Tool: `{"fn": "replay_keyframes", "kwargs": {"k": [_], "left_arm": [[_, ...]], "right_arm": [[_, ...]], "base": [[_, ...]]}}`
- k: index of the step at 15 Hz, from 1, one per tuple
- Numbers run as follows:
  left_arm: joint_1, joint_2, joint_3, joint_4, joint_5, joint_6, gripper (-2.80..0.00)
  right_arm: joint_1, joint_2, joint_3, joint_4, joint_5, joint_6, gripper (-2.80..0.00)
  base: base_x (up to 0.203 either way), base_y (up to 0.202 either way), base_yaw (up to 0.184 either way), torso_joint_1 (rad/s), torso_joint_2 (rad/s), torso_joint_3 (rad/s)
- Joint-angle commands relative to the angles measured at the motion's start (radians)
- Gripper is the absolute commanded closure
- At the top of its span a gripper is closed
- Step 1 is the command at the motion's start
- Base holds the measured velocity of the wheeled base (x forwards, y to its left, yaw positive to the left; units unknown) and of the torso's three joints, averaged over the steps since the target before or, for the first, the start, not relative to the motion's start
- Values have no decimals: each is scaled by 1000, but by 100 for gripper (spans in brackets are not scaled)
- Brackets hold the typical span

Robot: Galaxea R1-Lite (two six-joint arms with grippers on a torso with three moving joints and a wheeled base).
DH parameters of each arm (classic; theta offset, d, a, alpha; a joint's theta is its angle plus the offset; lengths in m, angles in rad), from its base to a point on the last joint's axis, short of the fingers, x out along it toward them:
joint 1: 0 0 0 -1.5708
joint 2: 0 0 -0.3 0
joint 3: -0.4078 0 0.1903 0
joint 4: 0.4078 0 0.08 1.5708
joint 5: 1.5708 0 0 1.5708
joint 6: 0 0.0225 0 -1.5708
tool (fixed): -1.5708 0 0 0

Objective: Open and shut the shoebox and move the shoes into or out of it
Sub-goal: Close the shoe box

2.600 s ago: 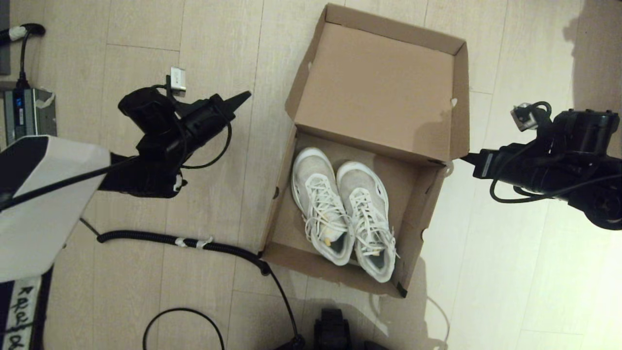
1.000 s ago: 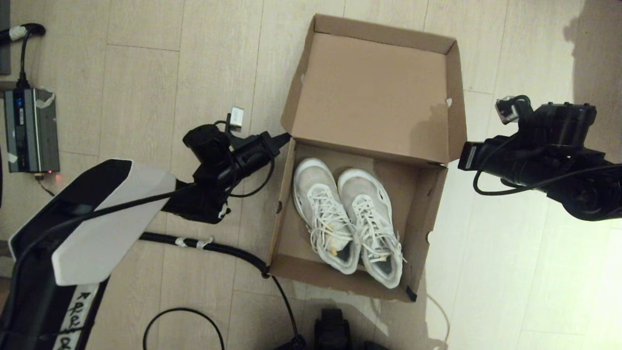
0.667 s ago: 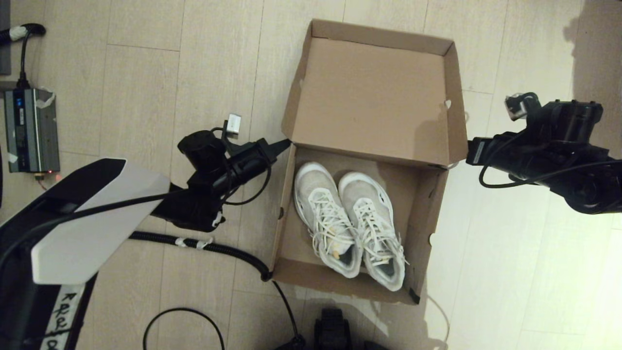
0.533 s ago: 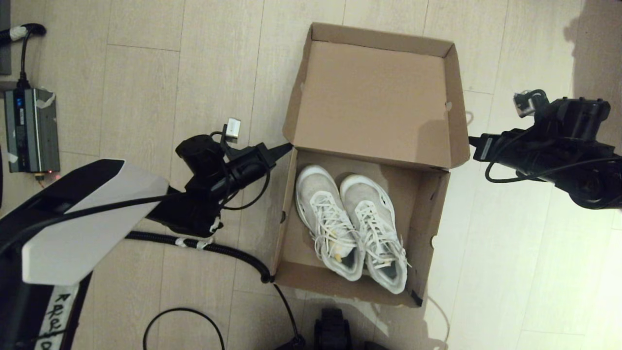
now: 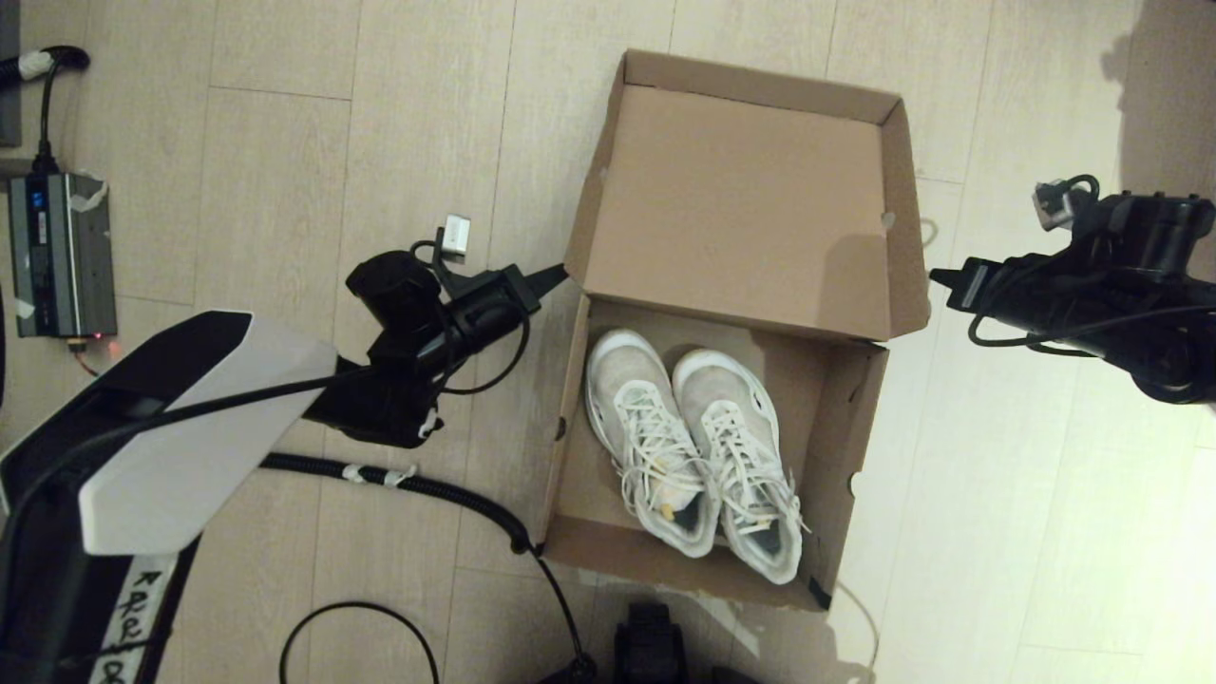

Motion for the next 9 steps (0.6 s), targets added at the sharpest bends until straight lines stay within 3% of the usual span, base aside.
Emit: {"fn": "replay_keyframes", "kwargs": {"k": [1,5,9], "left_arm": [[0,54,-87,23,-6,-5,0],[-11,60,-88,49,-32,-6,0],[-12,29,-8,39,-33,-5,0]], "right_arm": [[0,22,-12,-3,11,52,0],[-6,75,-101,47,43,146,0],[-7,96,-218,137,96,225,0]], "base": [[0,0,0,0,0,0],[0,0,0,0,0,0],[0,0,0,0,0,0]]}}
